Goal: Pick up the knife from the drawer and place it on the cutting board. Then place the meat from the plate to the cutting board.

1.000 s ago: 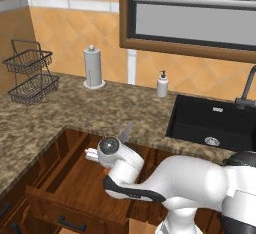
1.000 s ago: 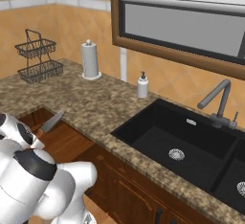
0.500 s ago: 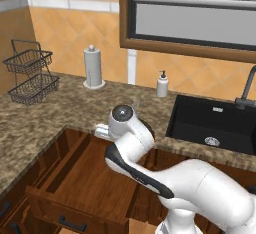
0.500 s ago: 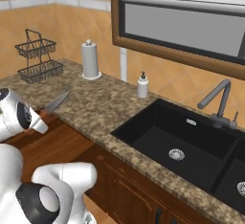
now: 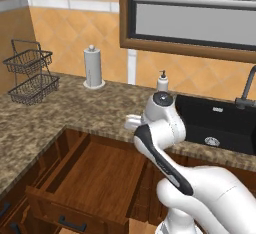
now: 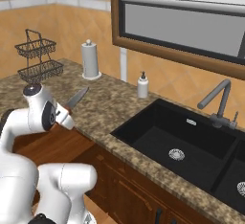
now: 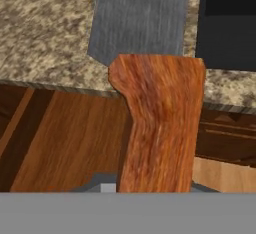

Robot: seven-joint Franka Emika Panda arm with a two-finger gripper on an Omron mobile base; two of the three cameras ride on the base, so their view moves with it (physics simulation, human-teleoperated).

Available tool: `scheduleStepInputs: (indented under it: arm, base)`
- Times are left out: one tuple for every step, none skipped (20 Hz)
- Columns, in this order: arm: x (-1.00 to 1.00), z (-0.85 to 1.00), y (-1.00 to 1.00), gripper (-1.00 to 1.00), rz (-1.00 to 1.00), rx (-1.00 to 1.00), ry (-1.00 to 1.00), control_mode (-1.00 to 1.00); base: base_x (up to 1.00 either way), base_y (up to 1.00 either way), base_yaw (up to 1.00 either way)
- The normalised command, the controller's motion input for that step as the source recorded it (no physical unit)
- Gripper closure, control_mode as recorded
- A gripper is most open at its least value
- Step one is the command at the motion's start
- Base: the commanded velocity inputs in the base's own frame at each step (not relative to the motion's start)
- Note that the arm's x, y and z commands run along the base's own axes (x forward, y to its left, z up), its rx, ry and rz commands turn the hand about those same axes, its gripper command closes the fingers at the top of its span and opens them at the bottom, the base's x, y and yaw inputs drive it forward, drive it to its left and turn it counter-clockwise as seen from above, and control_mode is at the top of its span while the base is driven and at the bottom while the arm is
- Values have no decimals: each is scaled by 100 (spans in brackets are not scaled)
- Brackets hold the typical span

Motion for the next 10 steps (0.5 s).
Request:
scheduleStepInputs:
  arm:
    - [0, -11, -100, 100, 0, 0, 0, -100]
    - [0, -19, -100, 100, 0, 1, 0, -100]
    - [0, -1, -100, 100, 3, 0, 0, -100]
    - [0, 0, -100, 100, 11, 0, -1, -100]
    - [-6, 0, -100, 100, 19, 0, -5, -100]
    - [0, 0, -89, 100, 19, 0, -3, -100]
    - [0, 0, -65, 100, 18, 1, -2, -100]
    - [0, 0, -59, 100, 16, 2, 0, -100]
    - [0, 0, -52, 100, 9, 2, 0, -100]
    - [0, 0, -41, 100, 6, 1, 0, -100]
  base:
    - [0, 0, 0]
    - [0, 0, 0]
    - [0, 0, 0]
    - [0, 0, 0]
    - [0, 0, 0]
    - [0, 0, 0]
    - [0, 0, 0]
    - [0, 0, 0]
    - [0, 0, 0]
    - [0, 0, 0]
